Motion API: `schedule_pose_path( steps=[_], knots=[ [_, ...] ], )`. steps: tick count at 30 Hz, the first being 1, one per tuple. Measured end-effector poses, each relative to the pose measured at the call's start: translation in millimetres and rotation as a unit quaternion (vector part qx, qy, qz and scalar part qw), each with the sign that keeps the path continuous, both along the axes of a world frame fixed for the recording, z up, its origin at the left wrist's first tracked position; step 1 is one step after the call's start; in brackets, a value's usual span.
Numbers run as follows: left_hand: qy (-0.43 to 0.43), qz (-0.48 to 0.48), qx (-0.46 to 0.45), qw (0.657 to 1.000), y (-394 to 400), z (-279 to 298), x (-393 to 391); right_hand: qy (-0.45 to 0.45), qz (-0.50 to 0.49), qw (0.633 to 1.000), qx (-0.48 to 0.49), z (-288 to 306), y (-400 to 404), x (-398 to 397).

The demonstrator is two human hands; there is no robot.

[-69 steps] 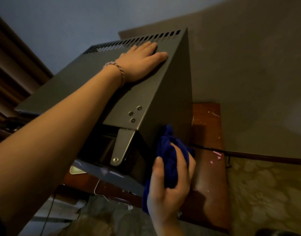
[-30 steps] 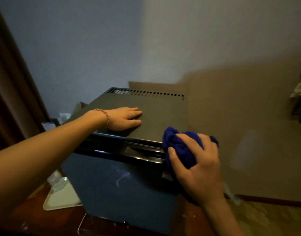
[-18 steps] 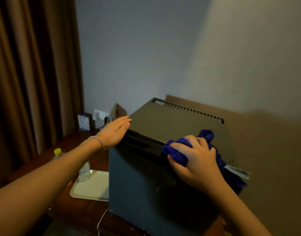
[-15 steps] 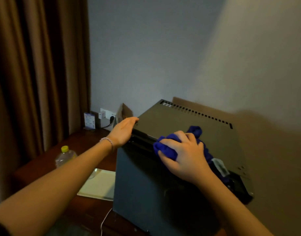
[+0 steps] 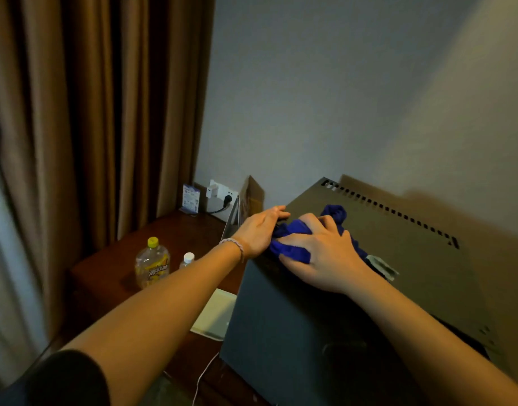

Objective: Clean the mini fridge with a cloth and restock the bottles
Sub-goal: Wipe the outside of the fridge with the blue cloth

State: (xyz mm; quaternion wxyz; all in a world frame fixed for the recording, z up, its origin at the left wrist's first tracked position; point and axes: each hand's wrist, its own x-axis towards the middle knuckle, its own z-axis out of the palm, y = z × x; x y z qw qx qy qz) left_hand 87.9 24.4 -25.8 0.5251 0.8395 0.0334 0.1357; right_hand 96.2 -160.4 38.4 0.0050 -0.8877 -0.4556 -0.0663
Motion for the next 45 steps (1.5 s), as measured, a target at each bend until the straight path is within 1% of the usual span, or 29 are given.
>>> schedule_pose_path(
  steps=[7, 13, 17, 20, 24, 29, 35, 40, 45],
  knots=[
    [-0.013, 0.019, 0.043, 0.999, -4.4, 4.9, -7.7, 0.007, -0.015, 0.999, -0.035, 9.0, -15.5, -5.8],
    [-0.006, 0.032, 0.082, 0.996, -3.5, 6.1, -10.6, 0.018, -0.035, 0.998, -0.049, 13.6, -50.5, -10.2],
    [-0.001, 0.024, 0.094, 0.995, -3.9, 7.1, -12.2, 0.035, -0.056, 0.997, -0.034, 13.6, -76.8, -12.7],
    [-0.009, 0.018, 0.095, 0.995, -3.4, 8.3, -11.8, 0.037, -0.07, 0.997, -0.006, 9.1, -95.7, -13.7],
    [-0.005, 0.006, 0.137, 0.991, -5.2, 6.8, -9.0, 0.029, -0.076, 0.996, 0.024, 2.4, -96.9, -17.2],
    [-0.025, 0.013, 0.075, 0.997, -7.0, 4.8, -8.2, 0.019, -0.062, 0.998, 0.012, 2.5, -57.7, -17.7],
    [0.024, -0.02, -0.044, 0.999, -5.1, 8.6, -12.4, -0.003, -0.052, 0.999, 0.014, 0.1, -26.0, -16.6],
    [0.033, -0.019, -0.062, 0.997, -3.5, 7.9, -14.6, -0.003, -0.055, 0.998, 0.013, -0.3, -36.8, -19.0],
    [0.029, -0.02, -0.048, 0.998, -2.1, 5.3, -13.3, 0.013, -0.067, 0.997, 0.04, -1.3, -79.8, -16.9]
  ],
)
